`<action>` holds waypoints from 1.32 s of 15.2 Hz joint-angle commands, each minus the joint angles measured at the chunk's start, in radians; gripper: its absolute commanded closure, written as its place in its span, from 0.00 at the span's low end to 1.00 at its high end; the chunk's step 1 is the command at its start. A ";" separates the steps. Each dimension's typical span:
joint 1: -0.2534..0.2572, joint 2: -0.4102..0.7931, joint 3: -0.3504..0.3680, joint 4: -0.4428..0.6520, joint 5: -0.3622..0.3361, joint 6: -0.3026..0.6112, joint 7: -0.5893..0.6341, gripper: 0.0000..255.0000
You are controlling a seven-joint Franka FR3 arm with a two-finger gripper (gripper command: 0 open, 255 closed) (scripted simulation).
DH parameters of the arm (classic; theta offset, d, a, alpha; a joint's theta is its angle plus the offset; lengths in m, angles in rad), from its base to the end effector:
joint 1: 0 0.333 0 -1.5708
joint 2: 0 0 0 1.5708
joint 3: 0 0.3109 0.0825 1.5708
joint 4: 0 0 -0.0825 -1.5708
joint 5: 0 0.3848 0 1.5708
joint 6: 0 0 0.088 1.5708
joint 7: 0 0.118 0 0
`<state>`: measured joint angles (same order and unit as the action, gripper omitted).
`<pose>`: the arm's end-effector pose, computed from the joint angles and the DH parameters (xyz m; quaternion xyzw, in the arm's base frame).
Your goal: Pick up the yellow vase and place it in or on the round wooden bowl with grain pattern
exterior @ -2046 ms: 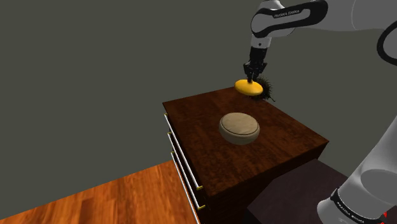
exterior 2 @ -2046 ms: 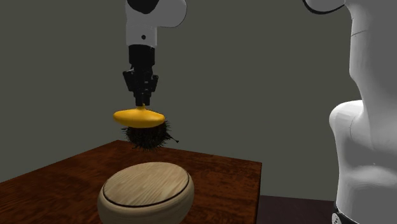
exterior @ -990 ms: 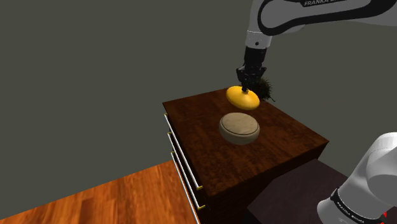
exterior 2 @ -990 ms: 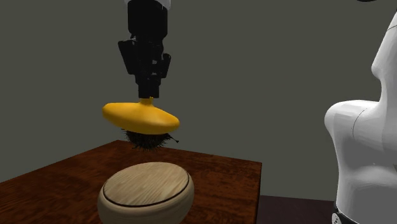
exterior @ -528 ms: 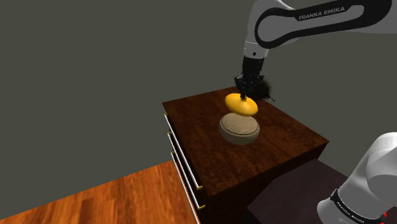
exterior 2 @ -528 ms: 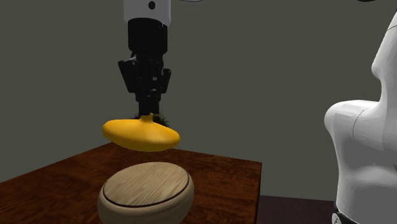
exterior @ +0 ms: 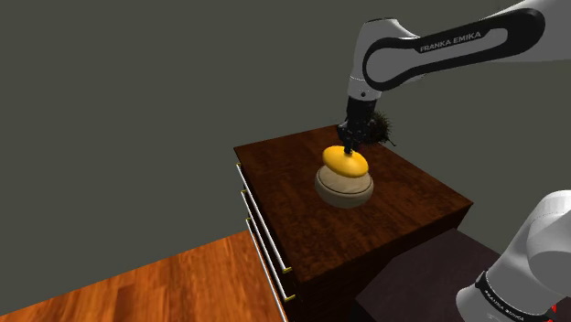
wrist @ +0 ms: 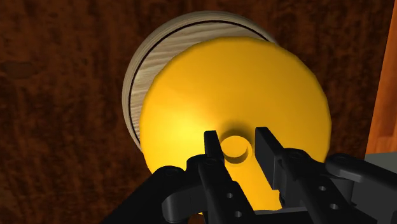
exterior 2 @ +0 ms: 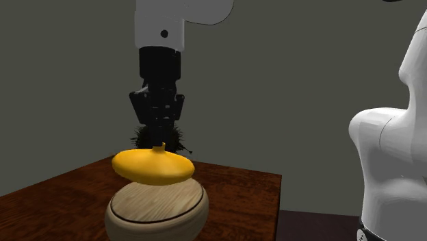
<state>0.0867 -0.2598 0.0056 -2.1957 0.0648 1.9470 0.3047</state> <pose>0.4756 0.0492 0.4775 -0.9926 0.1177 0.0004 0.0300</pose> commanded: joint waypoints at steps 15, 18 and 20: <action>0.003 0.017 0.003 -0.075 0.003 0.094 -0.001 0.00; 0.002 0.017 0.003 -0.076 0.003 0.094 -0.002 0.00; 0.001 0.011 0.000 -0.049 0.002 0.061 -0.003 0.00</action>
<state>0.0887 -0.2452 0.0074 -2.2576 0.0674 2.0251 0.3028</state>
